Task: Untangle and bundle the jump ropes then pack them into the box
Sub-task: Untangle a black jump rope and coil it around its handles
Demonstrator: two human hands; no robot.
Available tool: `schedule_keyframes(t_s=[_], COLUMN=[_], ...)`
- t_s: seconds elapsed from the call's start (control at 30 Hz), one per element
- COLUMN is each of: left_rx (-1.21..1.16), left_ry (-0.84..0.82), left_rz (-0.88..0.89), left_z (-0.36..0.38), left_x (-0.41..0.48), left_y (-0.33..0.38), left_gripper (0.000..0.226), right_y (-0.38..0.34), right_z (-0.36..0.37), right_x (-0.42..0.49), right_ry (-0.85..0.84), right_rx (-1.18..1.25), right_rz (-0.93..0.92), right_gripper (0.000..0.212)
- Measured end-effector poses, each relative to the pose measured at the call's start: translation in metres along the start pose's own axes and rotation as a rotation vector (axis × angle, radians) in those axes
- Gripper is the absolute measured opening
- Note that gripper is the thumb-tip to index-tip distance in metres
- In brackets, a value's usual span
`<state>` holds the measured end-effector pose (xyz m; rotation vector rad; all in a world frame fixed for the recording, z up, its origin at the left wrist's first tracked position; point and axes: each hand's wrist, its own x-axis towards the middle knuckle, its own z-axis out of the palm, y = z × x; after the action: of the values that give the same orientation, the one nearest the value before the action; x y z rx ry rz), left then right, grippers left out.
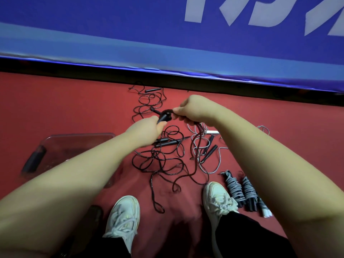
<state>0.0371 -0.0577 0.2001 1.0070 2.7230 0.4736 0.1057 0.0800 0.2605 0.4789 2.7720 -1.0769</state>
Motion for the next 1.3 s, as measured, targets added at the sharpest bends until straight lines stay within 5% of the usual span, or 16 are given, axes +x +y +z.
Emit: schedule_keyframes(t_s=[0.1,0.23,0.47,0.67,0.8,1.03,1.3], left_rx=[-0.505,-1.163,-1.489,-1.153,-0.712,0.326,0.140], left_ry=[-0.076,-0.205,-0.365,-0.631,-0.775,-0.560,-0.412], left_rz=[-0.080,-0.106,0.001,0.117,0.208,0.325,-0.021], left_z=[-0.013,-0.022,-0.044,-0.048,-0.048,-0.019,-0.007], left_x=[0.000,-0.006,-0.015,-0.031,-0.037,-0.031,-0.010], left_y=[-0.009,-0.013,-0.006,-0.011,0.000,0.037,0.039], left_gripper=[0.033,0.035,0.049,0.020,0.020,0.025,0.026], right_y=[0.013,0.025,0.033,0.044,0.043,0.009,-0.035], right_z=[0.016,0.038,0.043,0.018,-0.006,-0.003,0.009], right_x=[0.001,0.007,0.009,0.003,-0.004,-0.009,-0.031], right_ry=[-0.033,-0.045,-0.088,-0.223,-0.360,-0.330,0.061], right_rx=[0.418,0.519,0.561,0.324,0.105,-0.542,-0.981], right_rz=[-0.072,-0.210,-0.351,-0.388,-0.277,-0.111,-0.109], right_gripper=[0.031,0.031,0.033,0.027,0.020,0.013,0.009])
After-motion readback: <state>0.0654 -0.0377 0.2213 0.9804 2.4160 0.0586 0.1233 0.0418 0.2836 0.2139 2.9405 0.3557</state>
